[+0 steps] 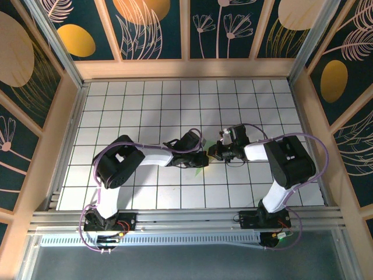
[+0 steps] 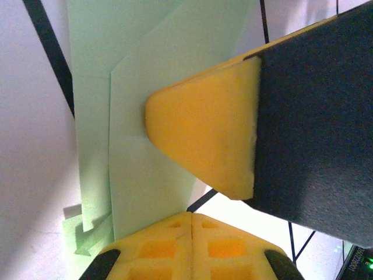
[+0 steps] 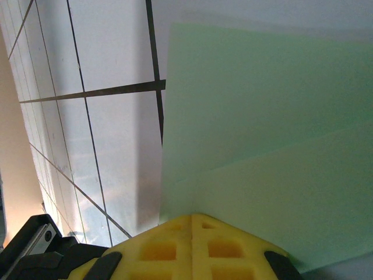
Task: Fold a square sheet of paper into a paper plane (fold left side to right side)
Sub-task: Fold the wing for the fifth time at the center of the table.
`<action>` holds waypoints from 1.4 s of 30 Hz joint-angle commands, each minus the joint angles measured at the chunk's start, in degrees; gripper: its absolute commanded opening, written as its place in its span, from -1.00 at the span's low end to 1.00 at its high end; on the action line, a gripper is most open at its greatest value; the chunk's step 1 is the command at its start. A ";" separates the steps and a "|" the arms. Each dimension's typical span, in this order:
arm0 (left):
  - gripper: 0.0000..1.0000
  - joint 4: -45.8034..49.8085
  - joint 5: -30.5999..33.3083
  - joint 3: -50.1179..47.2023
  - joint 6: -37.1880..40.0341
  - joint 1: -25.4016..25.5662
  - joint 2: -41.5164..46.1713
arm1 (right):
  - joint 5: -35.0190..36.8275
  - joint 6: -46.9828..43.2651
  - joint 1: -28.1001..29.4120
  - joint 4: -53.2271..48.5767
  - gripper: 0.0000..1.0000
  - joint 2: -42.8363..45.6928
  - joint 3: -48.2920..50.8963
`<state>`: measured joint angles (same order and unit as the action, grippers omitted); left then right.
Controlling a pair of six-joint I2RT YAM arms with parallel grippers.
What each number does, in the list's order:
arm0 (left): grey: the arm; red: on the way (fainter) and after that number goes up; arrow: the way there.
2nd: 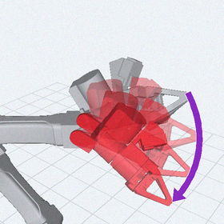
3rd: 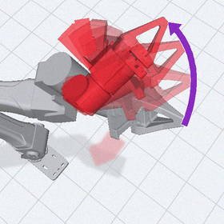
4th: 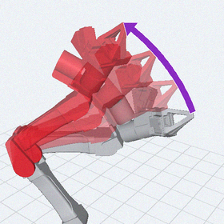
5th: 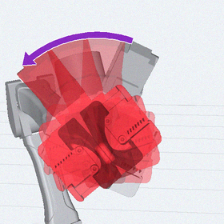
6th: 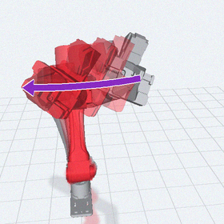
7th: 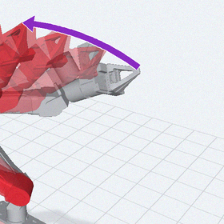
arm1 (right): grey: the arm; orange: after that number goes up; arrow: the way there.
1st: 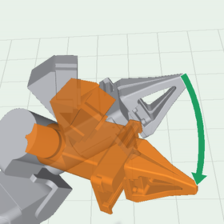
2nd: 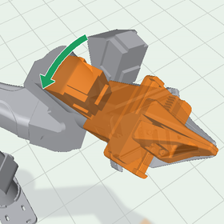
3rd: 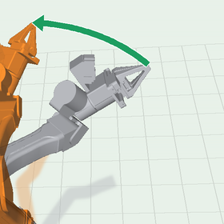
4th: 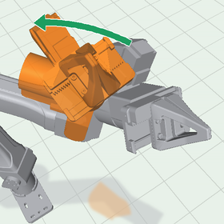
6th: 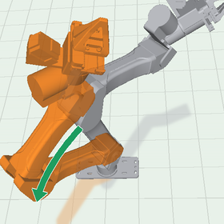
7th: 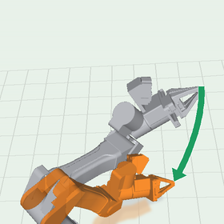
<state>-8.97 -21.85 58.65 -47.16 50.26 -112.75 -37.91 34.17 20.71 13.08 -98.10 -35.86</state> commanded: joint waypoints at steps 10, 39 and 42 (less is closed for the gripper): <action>-1.00 4.34 -0.48 -15.13 4.49 2.09 10.05 | 4.51 -3.31 -0.08 -7.01 -1.00 -3.44 -1.29; -0.57 8.71 40.69 -20.49 0.53 -6.69 34.51 | 47.15 16.21 15.94 -54.47 0.29 -0.03 -31.71; -0.31 8.88 44.26 -21.99 1.10 -6.71 36.68 | 49.37 19.47 18.08 -56.95 0.28 -4.74 -35.98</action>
<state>-2.26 14.79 37.28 -47.24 43.70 -78.39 4.49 46.37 36.99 -34.59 -99.18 -68.53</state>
